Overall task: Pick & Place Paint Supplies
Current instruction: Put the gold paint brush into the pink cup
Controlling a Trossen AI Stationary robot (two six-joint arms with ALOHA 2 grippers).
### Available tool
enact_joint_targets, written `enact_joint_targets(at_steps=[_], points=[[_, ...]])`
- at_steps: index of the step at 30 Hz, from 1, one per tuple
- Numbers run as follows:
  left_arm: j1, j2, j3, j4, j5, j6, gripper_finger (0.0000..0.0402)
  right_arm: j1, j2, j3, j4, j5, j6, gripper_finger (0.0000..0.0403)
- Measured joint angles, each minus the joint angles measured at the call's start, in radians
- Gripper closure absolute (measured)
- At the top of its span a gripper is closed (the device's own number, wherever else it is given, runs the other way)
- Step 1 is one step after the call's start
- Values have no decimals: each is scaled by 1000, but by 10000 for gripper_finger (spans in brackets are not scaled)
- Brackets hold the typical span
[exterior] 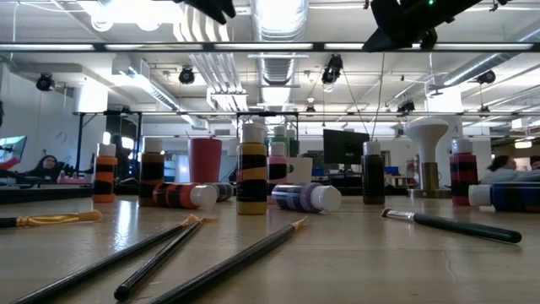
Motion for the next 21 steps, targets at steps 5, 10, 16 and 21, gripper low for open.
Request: enact_joint_targets(at_steps=[5, 10, 16, 21], points=[[-131, -163, -318, 210, -31, -76, 175, 0, 0, 0, 1, 0, -11, 345], [-216, -309, -588, 473, -46, -96, 175, 0, 0, 0, 9, -1, -37, 354], [-236, -437, -781, 666, -45, -93, 174, 0, 0, -2, 8, -1, -1, 359], [-240, -510, -860, 749, -41, -27, 174, 0, 3, -3, -75, -38, 51, 348]])
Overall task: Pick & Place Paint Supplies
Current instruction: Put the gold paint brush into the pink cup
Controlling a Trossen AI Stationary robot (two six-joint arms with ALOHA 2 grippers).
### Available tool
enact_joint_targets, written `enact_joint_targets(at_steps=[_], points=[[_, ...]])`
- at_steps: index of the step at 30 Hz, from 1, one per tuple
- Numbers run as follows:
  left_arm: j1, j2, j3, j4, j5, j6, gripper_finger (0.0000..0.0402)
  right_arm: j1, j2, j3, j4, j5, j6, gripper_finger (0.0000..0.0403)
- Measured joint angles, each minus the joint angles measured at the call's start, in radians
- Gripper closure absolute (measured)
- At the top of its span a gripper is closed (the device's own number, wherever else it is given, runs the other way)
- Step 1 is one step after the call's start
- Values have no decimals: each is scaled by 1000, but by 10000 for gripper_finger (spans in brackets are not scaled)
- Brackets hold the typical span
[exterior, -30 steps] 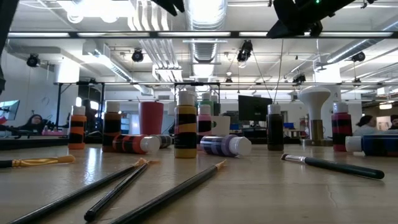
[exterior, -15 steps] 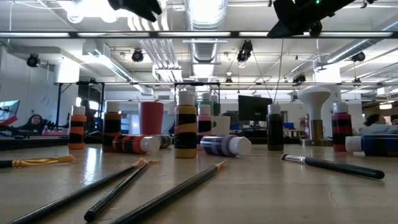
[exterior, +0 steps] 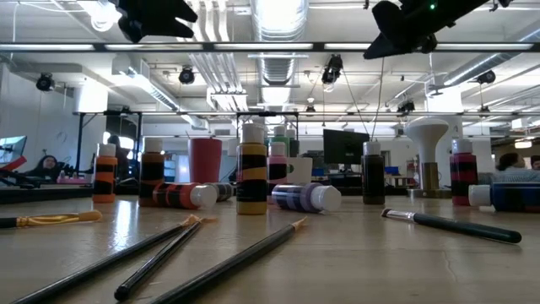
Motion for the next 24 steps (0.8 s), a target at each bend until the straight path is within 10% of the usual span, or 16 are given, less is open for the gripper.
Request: enact_joint_targets(at_steps=[8, 16, 24], points=[[-11, -44, -88, 164, 46, 69, 174, 0, 0, 6, -96, -96, 107, 316], [-31, -10, -200, 446, 320, 199, 174, 3, 1, 6, -119, -230, 120, 283], [-31, 19, -268, 496, 359, 9, 174, 73, 1, 7, -119, -278, 124, 276]])
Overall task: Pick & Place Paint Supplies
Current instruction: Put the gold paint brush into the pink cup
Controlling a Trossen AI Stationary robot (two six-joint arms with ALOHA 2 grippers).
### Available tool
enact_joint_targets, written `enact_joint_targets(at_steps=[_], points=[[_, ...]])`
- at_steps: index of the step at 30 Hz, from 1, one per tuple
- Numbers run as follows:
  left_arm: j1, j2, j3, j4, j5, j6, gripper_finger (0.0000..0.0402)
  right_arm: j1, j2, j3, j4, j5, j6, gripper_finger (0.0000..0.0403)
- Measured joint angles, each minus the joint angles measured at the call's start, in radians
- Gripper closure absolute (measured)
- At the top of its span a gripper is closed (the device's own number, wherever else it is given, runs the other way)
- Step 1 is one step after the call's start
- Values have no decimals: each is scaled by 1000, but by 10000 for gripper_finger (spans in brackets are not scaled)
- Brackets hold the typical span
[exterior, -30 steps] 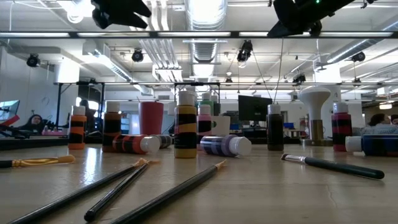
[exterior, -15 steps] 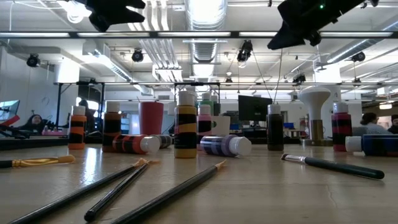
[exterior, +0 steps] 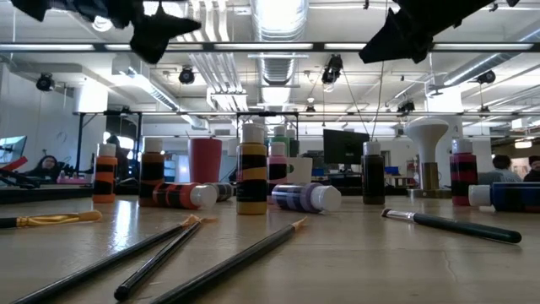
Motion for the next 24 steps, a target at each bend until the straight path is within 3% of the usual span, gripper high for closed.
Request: enact_joint_targets(at_steps=[3, 8, 15, 24], points=[[2, 29, -26, 34, 1, -34, 174, 24, 0, 0, 0, 7, -1, 287], [-2, 72, -29, 185, 13, 125, 174, 81, 0, 0, -2, 8, -2, 315], [-59, 75, 7, 163, 53, 278, 174, 167, 5, 0, -87, 48, 13, 343], [-104, 68, 7, 121, -110, 316, 174, 171, 4, 0, -194, 91, 120, 320]])
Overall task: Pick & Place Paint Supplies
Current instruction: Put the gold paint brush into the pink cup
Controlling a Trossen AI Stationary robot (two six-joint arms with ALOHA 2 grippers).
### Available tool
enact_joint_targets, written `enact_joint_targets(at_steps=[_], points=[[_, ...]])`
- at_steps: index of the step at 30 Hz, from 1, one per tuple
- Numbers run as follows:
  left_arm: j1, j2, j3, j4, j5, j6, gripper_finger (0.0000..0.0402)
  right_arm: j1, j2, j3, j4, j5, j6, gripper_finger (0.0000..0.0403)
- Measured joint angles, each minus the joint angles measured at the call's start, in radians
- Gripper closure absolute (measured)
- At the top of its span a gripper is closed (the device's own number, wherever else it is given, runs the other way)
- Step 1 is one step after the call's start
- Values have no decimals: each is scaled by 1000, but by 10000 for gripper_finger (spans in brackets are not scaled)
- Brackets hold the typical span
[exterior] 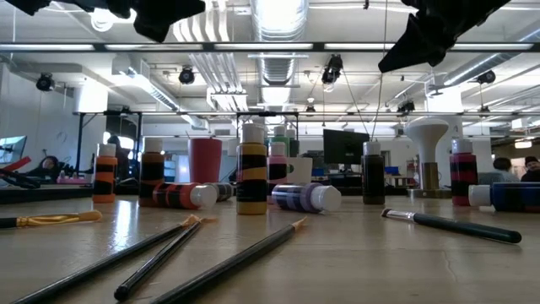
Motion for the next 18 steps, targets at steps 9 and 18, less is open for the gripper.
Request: enact_joint_targets(at_steps=[9, 18], points=[[-65, -46, 7, -75, -10, -12, 174, 0, 0, 0, 1, -1, 15, 287], [-67, -46, 7, -142, -13, -65, 174, -3, 0, 0, -74, -65, 61, 263]])
